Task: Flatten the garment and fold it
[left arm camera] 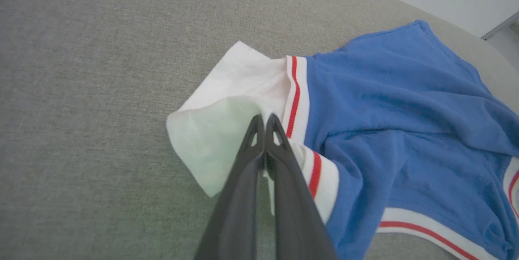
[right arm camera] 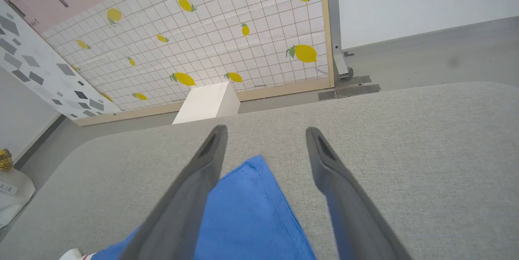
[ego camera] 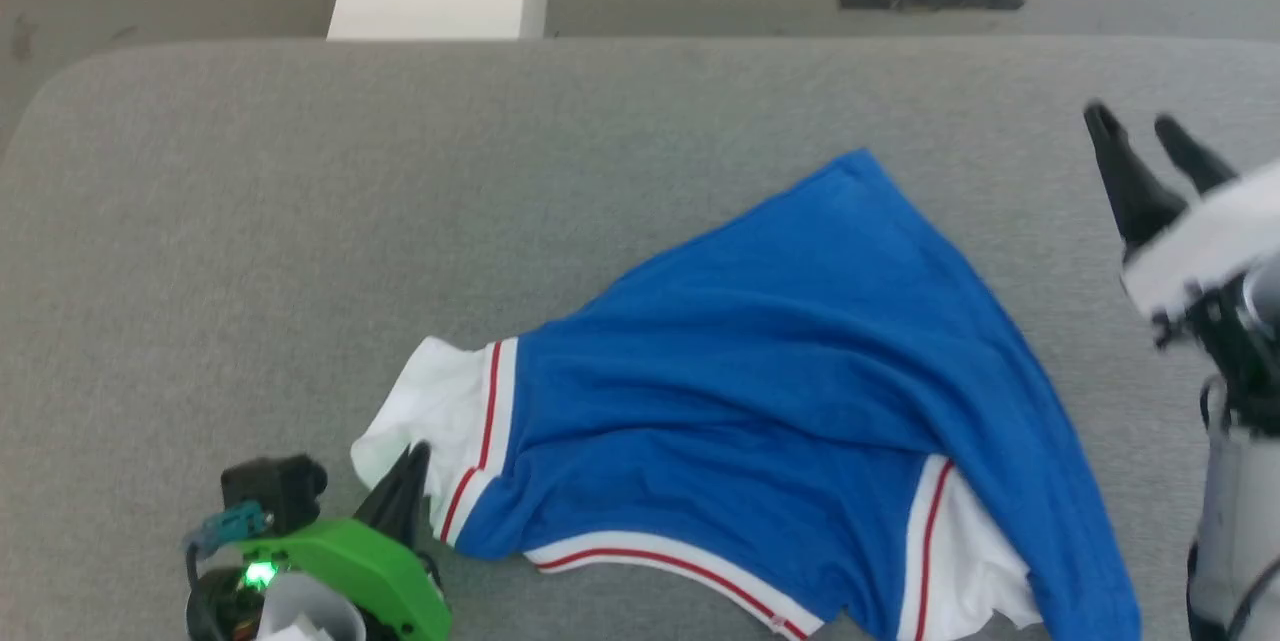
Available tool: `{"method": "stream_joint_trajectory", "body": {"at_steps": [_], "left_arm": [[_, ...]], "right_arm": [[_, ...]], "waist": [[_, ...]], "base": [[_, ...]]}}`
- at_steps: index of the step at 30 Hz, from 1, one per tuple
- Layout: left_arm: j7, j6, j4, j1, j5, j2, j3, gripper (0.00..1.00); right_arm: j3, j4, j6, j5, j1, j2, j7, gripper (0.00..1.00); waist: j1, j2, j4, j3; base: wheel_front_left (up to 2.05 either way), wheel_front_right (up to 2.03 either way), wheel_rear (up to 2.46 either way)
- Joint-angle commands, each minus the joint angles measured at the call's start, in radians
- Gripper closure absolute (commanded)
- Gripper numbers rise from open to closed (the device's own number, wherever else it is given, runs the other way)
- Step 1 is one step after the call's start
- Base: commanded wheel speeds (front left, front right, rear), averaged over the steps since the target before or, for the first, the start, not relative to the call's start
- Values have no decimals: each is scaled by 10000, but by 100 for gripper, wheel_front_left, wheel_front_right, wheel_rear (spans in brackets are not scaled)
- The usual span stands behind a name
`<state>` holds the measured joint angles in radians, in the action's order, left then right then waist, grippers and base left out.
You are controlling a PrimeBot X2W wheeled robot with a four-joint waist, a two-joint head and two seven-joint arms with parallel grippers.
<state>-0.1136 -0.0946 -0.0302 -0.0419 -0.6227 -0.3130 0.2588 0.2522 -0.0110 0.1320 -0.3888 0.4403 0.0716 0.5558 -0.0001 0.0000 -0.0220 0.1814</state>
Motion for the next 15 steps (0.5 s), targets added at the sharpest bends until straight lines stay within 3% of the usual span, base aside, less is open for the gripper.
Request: {"method": "stream_joint_trajectory", "body": {"at_steps": [1, 7, 15], "left_arm": [[-5, 85, -75, 260, 90, 5, 35, 100], [50, 312, -133, 1003, 167, 109, 252, 100], [191, 437, 43, 1434, 176, 222, 368, 100]], "right_arm": [[-69, 344, -13, 311, 507, 18, 77, 0], [-1042, 2615, -13, 2604, 2838, 637, 1799, 0], [-2369, 4193, -13, 3788, 4288, 1067, 4610, 0]], "waist": [[1, 0, 739, 893], [1, 0, 1459, 2158], [1, 0, 1702, 2883]], "base": [[0, 0, 0], [0, 0, 0], [0, 0, 0]]}}
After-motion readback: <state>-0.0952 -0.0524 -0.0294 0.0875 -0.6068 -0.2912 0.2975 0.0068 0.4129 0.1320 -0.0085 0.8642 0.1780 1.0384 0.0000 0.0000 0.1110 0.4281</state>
